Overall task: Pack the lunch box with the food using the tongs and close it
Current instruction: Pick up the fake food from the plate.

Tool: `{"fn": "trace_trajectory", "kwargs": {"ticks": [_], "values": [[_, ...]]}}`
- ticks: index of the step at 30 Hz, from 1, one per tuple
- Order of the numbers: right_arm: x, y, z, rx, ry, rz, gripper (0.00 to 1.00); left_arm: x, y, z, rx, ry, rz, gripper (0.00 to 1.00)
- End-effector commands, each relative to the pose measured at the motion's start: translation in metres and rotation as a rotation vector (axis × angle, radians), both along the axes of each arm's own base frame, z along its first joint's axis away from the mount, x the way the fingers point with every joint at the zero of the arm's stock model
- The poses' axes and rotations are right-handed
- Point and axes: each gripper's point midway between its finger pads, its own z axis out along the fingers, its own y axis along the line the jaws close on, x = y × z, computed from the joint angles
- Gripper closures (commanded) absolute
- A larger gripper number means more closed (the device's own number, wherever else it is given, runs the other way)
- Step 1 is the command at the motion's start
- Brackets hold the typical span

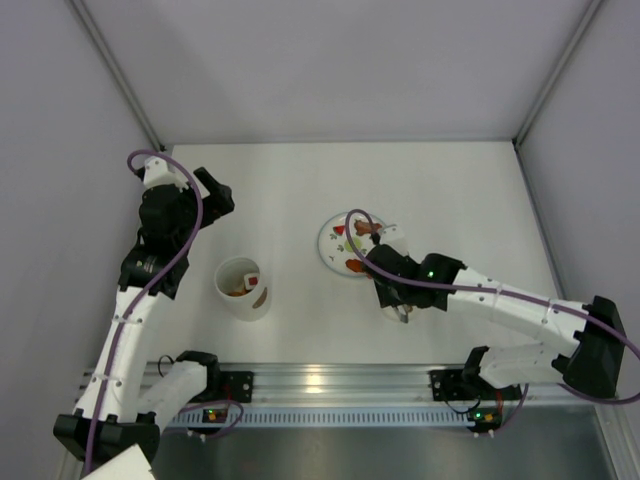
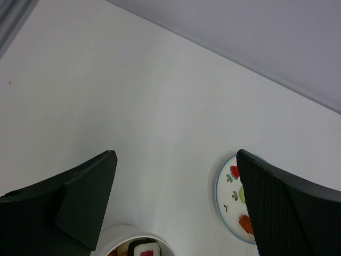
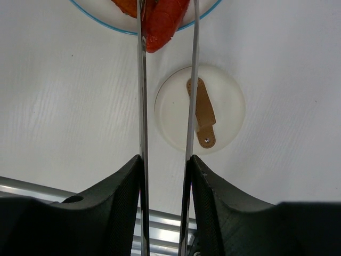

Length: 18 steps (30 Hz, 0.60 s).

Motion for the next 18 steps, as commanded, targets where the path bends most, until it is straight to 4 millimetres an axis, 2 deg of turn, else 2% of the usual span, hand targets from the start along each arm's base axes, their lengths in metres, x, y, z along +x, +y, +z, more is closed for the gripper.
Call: {"fn": "trace_trajectory", "kwargs": {"ticks": [1, 18], "values": [[-0.003, 0.002, 0.006, 0.029, -0.008, -0.006, 0.61, 0.000, 0.001, 0.006, -0.005, -0.027, -0.002, 0.01], [-0.014, -0.012, 0.012, 0.004, 0.024, -0.012, 0.60, -0.001, 0.001, 0.007, -0.002, -0.029, -0.001, 0.01]]}}
